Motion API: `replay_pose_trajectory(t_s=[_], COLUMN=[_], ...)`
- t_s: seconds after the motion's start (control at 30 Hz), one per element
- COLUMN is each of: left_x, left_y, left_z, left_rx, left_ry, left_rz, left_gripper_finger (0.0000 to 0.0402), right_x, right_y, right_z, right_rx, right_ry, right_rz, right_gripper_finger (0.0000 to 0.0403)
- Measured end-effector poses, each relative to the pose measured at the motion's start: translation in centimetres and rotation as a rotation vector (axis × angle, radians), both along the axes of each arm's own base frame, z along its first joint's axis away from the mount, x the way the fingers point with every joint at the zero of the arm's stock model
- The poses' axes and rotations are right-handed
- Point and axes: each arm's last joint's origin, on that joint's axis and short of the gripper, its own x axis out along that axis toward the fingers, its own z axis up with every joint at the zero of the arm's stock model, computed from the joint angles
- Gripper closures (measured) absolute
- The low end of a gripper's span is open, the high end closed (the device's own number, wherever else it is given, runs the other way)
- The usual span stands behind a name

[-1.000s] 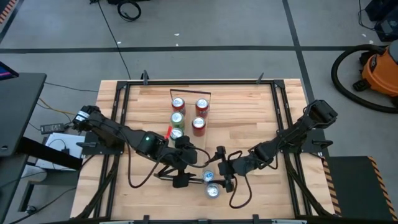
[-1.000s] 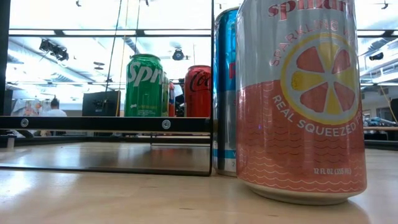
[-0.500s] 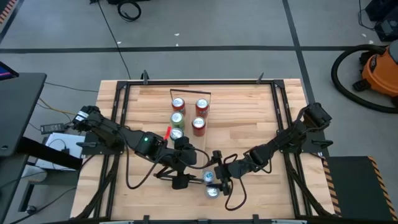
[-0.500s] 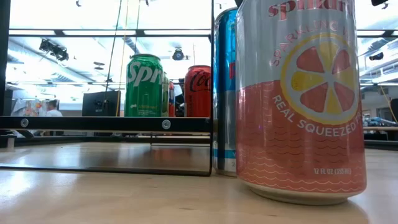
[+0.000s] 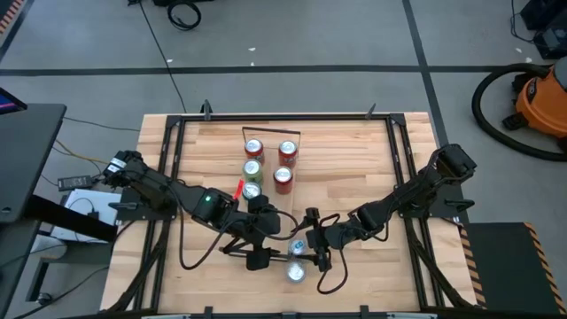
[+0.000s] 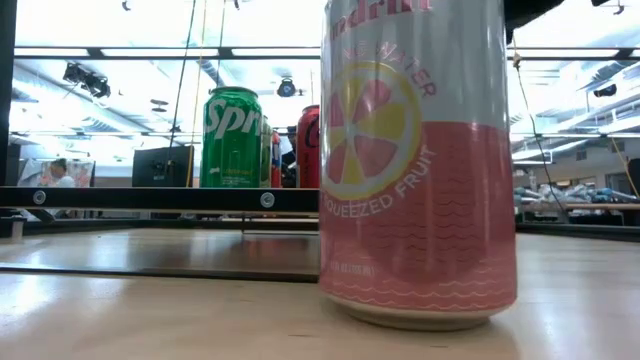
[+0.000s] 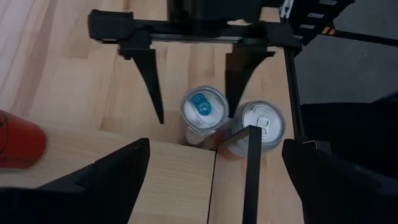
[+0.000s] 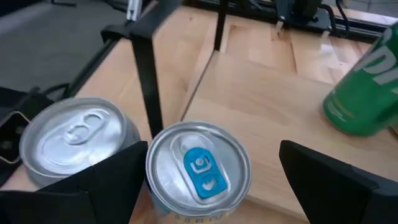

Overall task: Place canned beverage on shelf
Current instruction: Put the blue soda can on the shelf

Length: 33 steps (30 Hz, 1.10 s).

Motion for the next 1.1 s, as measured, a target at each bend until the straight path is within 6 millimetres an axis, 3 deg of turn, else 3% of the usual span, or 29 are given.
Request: replay_pose_trajectory(t_s=[0.4, 0.77, 1.1], left_x=[0.0, -0.1, 1.3], left_y=[-0.5, -1.2, -2.4], left_z=[0.2, 0.4, -1.9], left_rx=[-0.020, -0.005, 0.092], left_ry=[-0.030, -0.065, -0.053], left_rz=[-0.007, -0.001, -0.002], left_gripper_finger=[0.0024, 0.0024, 0.0024], right_x=[-0.1, -0.2, -0.9], right_y=[-0.1, -0.4, -1.1], right_z=[-0.3, -1.8, -3.1], right_rx=[-0.004, 0.036, 0.099], right_ry=[0.029, -0.021, -0.053], right_rz=[-0.026, -0.030, -0.016], right_gripper_finger=[0.0029, 0.0032, 0.0099])
